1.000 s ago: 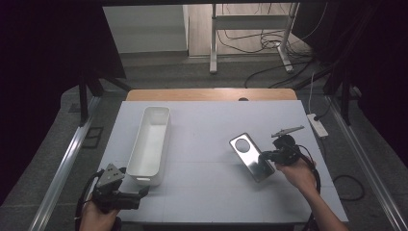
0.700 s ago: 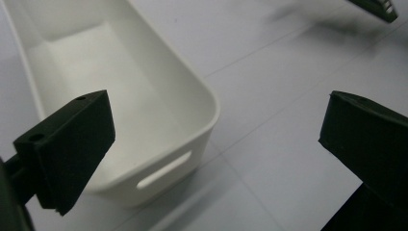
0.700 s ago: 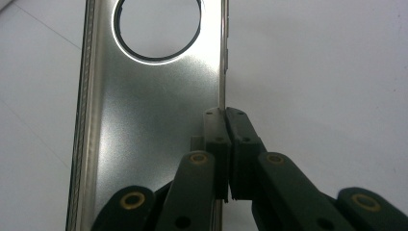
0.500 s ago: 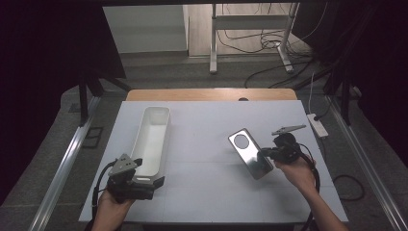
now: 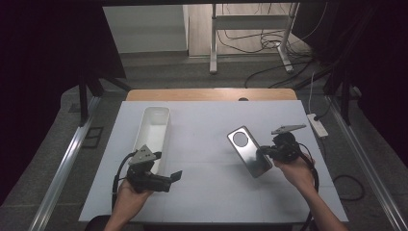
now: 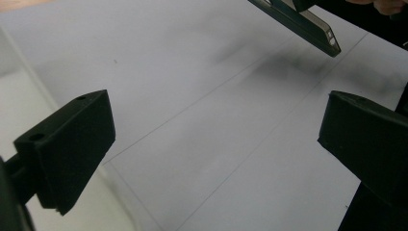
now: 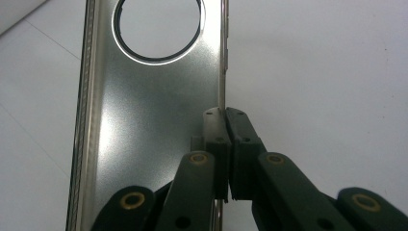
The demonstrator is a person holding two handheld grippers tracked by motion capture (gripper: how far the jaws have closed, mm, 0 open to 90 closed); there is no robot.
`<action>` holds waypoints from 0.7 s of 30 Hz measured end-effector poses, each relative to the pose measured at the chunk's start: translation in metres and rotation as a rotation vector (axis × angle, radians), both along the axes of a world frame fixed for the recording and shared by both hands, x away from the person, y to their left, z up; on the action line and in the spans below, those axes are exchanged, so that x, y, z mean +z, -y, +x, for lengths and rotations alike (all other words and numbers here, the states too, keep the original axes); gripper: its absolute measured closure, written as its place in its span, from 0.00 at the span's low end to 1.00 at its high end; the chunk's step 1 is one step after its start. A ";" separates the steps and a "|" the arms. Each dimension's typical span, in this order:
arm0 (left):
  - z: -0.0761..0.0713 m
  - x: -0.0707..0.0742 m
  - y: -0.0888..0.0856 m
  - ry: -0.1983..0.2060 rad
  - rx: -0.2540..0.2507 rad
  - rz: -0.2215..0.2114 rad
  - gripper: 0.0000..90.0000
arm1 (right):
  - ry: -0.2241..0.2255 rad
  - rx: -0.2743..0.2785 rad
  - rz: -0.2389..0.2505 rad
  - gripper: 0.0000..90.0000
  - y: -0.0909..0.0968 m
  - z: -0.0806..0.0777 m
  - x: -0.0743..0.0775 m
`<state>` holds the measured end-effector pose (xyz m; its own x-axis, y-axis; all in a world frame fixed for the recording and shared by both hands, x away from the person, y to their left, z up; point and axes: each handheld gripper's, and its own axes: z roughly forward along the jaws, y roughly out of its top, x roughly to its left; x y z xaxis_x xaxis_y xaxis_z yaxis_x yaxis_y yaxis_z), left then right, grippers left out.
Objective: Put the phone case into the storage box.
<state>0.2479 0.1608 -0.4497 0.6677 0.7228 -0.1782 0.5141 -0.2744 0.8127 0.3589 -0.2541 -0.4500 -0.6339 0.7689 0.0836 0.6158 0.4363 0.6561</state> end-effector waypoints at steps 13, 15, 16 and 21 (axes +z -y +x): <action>0.022 -0.005 0.025 -0.014 -0.065 -0.028 0.00 | 0.022 0.009 0.007 0.98 -0.006 -0.002 0.003; 0.025 -0.005 0.028 -0.021 -0.071 -0.034 0.00 | 0.026 0.012 0.009 0.98 -0.007 -0.002 0.003; 0.028 -0.006 0.030 -0.024 -0.076 -0.037 0.00 | 0.027 0.013 0.010 0.98 -0.008 -0.003 0.003; 0.035 -0.010 0.037 -0.051 -0.094 -0.061 0.00 | 0.038 0.023 0.017 0.98 -0.012 -0.004 0.004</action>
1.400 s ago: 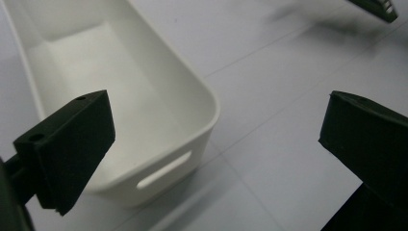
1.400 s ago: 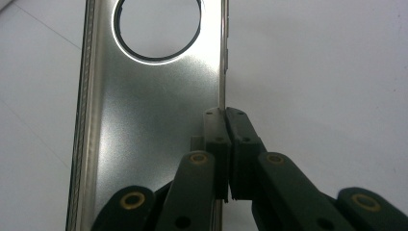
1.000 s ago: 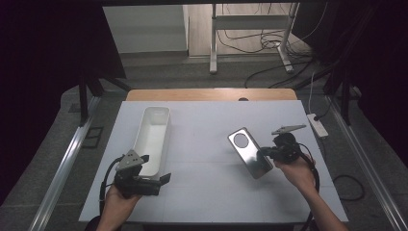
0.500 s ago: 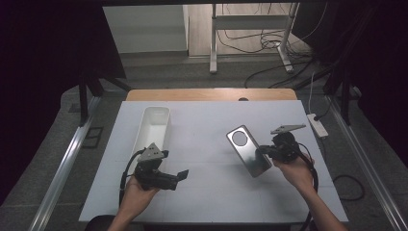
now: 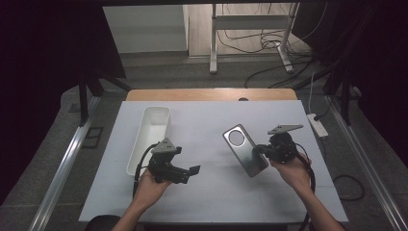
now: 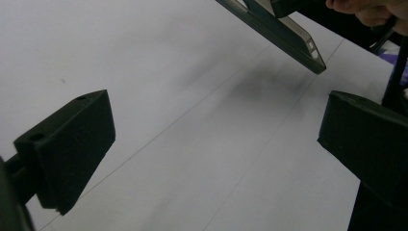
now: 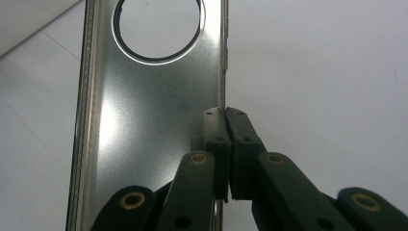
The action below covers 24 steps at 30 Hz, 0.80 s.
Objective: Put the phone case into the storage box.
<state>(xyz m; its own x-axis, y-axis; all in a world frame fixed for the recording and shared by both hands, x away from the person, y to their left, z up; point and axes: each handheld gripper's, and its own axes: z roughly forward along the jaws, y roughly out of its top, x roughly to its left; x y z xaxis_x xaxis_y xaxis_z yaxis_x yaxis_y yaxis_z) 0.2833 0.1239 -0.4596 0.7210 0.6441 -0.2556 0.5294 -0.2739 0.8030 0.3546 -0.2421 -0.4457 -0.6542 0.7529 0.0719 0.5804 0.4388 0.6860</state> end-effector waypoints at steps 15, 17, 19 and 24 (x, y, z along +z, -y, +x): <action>0.017 -0.007 0.019 -0.024 -0.041 0.002 0.01 | 0.028 0.020 0.012 0.98 -0.019 -0.006 0.001; 0.019 -0.008 0.021 -0.027 -0.044 0.004 0.01 | 0.025 0.022 0.016 0.98 -0.021 -0.007 0.001; 0.022 -0.009 0.024 -0.029 -0.047 0.009 0.01 | 0.032 0.027 0.014 0.98 -0.023 -0.008 0.001; 0.026 -0.011 0.032 -0.036 -0.055 0.025 0.00 | 0.035 0.037 0.021 0.98 -0.029 -0.010 0.001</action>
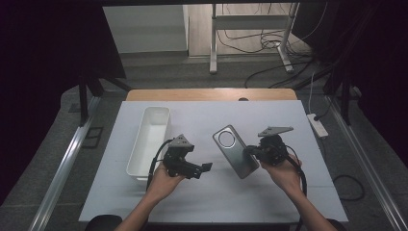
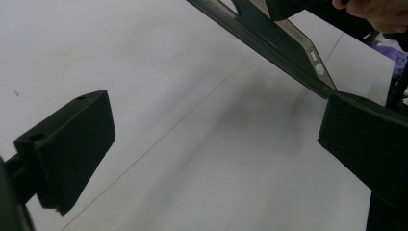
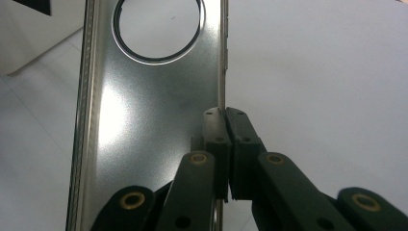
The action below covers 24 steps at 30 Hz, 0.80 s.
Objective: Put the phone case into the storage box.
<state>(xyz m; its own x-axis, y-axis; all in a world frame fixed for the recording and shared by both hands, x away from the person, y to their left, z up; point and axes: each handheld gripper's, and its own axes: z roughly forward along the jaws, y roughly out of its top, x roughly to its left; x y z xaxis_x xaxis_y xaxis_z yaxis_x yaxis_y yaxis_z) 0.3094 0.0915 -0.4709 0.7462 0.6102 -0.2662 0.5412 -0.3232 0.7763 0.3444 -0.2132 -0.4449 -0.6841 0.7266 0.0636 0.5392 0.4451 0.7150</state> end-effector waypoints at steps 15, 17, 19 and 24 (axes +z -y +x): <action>0.005 -0.005 0.017 -0.009 -0.033 0.020 0.00 | 0.008 0.013 0.014 0.98 -0.013 -0.005 -0.001; 0.006 -0.005 0.019 -0.013 -0.036 0.012 0.00 | 0.009 0.017 0.020 0.98 -0.015 -0.006 0.000; 0.006 -0.005 0.020 -0.017 -0.040 0.009 0.00 | 0.010 0.020 0.021 0.98 -0.017 -0.007 0.000; 0.005 -0.006 0.020 -0.015 -0.040 0.011 0.00 | 0.011 0.028 0.024 0.98 -0.020 -0.008 -0.001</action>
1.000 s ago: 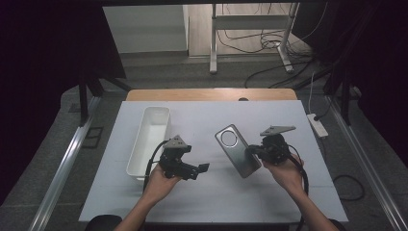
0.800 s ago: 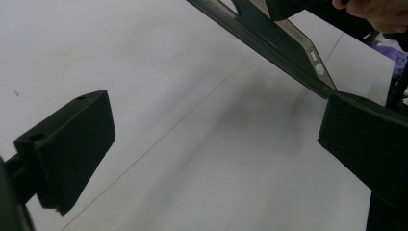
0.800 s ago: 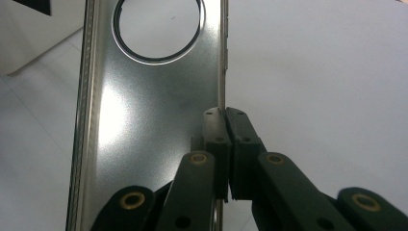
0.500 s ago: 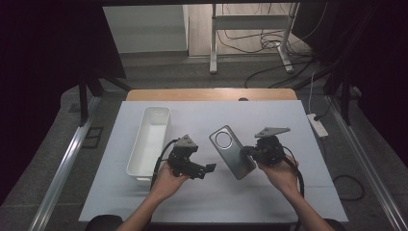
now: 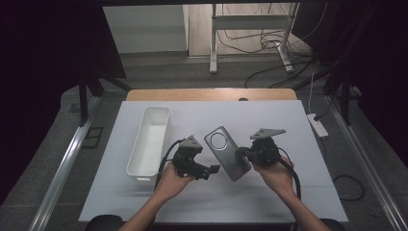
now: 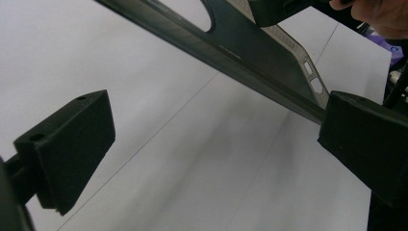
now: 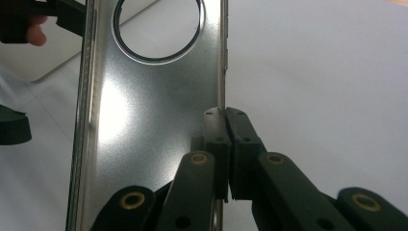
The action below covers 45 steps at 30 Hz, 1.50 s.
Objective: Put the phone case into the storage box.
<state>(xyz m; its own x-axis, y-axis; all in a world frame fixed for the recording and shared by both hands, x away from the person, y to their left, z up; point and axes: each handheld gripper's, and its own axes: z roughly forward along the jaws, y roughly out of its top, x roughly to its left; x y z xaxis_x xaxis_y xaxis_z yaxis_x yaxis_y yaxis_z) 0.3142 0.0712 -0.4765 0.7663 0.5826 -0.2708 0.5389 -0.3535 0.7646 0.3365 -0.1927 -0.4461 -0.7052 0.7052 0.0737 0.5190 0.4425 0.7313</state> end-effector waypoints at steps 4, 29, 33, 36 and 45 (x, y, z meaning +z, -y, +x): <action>0.000 -0.001 0.001 -0.007 -0.008 -0.013 0.00 | 0.001 0.008 -0.002 0.98 -0.004 -0.002 0.000; -0.006 0.003 0.009 -0.039 -0.019 -0.002 0.19 | 0.026 0.056 0.001 0.98 -0.024 -0.014 -0.002; -0.006 0.005 0.007 -0.048 -0.015 -0.011 0.33 | 0.034 0.052 -0.002 0.98 -0.024 -0.014 -0.002; -0.006 0.005 0.006 -0.057 -0.010 -0.009 0.44 | 0.038 0.049 0.001 0.98 -0.023 -0.014 -0.002; -0.003 0.006 -0.004 -0.136 -0.031 -0.116 0.77 | 0.048 0.060 -0.004 0.98 -0.025 -0.015 -0.004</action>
